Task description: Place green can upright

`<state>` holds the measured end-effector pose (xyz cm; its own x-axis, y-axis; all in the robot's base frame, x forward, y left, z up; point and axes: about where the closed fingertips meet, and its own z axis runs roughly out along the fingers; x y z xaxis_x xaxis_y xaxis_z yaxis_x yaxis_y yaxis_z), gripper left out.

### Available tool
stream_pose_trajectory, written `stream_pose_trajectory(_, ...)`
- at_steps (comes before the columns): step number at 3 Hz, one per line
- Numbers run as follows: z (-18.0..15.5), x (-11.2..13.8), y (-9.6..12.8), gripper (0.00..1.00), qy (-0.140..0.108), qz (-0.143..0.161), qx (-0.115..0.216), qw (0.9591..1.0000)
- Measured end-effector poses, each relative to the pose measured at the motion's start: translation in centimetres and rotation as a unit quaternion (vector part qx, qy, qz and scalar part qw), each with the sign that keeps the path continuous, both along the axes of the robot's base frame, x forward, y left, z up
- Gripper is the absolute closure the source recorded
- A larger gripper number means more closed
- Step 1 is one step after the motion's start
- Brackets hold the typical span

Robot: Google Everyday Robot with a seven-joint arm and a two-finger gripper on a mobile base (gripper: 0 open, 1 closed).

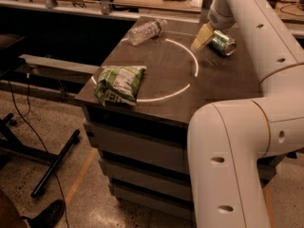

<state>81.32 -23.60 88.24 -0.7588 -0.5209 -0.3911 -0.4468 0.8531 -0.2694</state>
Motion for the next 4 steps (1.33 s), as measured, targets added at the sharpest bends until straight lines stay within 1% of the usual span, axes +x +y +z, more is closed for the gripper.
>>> stream_pose_trajectory(1,-0.3,1.3,0.2,0.0,-0.019,-0.011,0.018,0.9996)
stream_pose_trajectory(2,-1.1,2.3,0.3,0.0,-0.029,-0.015,0.029,0.999)
stream_pose_trajectory(3,-2.4,3.0,0.2,0.0,-0.032,-0.018,0.042,0.9984)
stream_pose_trajectory(4,-3.6,3.5,0.4,0.0,-0.032,-0.013,0.051,0.9981)
